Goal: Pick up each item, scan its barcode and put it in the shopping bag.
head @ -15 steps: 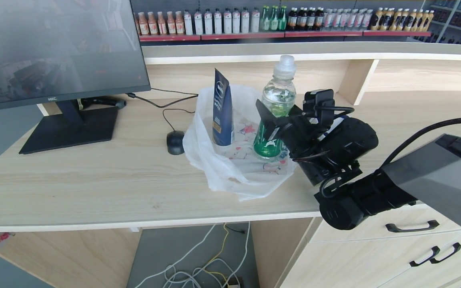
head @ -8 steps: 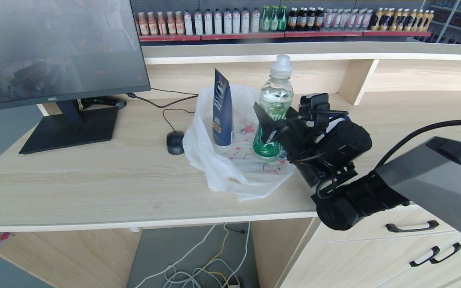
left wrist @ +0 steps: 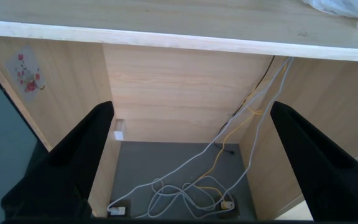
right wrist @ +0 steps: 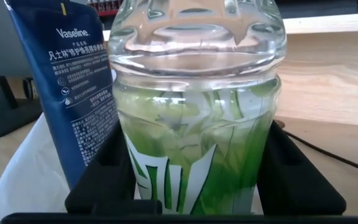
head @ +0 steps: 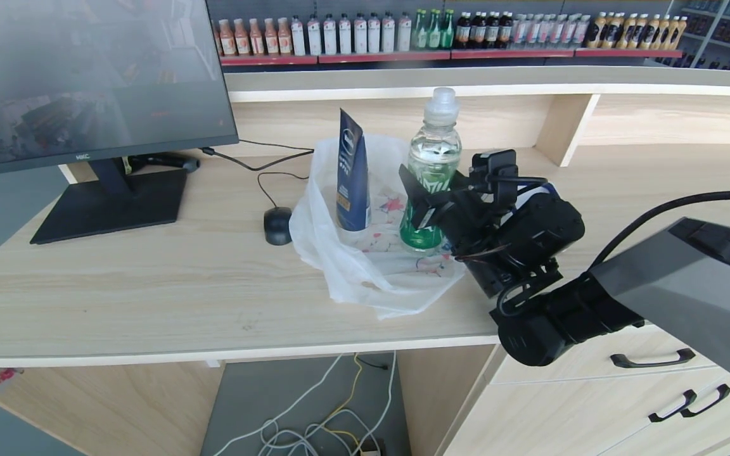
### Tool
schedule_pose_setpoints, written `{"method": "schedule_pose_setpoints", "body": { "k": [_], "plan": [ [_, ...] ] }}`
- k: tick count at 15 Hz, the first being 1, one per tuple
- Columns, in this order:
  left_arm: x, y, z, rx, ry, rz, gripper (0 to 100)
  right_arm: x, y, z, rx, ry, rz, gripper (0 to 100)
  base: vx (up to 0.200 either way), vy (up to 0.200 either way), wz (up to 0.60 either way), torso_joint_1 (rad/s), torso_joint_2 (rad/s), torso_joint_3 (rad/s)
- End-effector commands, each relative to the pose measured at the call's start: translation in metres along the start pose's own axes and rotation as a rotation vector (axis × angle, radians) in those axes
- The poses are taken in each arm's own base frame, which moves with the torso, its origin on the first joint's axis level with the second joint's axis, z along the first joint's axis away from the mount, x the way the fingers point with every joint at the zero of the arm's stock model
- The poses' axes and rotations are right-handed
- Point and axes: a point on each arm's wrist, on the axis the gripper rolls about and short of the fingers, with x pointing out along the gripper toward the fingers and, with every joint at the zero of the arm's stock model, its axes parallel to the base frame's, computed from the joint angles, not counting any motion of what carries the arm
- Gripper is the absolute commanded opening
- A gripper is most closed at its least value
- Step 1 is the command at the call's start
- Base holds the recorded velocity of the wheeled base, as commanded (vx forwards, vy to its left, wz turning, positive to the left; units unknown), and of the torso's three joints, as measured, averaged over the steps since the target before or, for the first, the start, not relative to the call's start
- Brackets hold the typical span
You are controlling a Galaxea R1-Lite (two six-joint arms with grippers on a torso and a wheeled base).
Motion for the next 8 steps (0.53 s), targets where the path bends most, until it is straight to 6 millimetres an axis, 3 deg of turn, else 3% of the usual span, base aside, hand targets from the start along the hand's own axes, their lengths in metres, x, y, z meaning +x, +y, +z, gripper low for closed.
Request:
{"method": "schedule_pose_setpoints", "body": {
  "k": [1,3,4,8],
  "plan": [
    [0.0001,0.0000,0.0000,0.000,0.002,0.000,100,-0.0001,0.0007,-0.0003,0.001,0.000,0.002,0,0.000,0.000,0.00,0.000,0.00,0.000],
    [0.0000,0.0000,0.0000,0.000,0.000,0.000,100,0.0002,0.0007,-0.0001,0.003,-0.002,0.002,0,0.000,0.000,0.00,0.000,0.00,0.000],
    [0.0001,0.0000,0.0000,0.000,0.002,0.000,100,0.0002,0.0007,-0.0001,0.003,-0.002,0.002,100,0.000,0.000,0.00,0.000,0.00,0.000],
    [0.0000,0.0000,0.0000,0.000,0.000,0.000,100,0.0036,0.0039,0.0095,0.018,-0.032,0.000,100,0.000,0.000,0.00,0.000,0.00,0.000]
  ]
}}
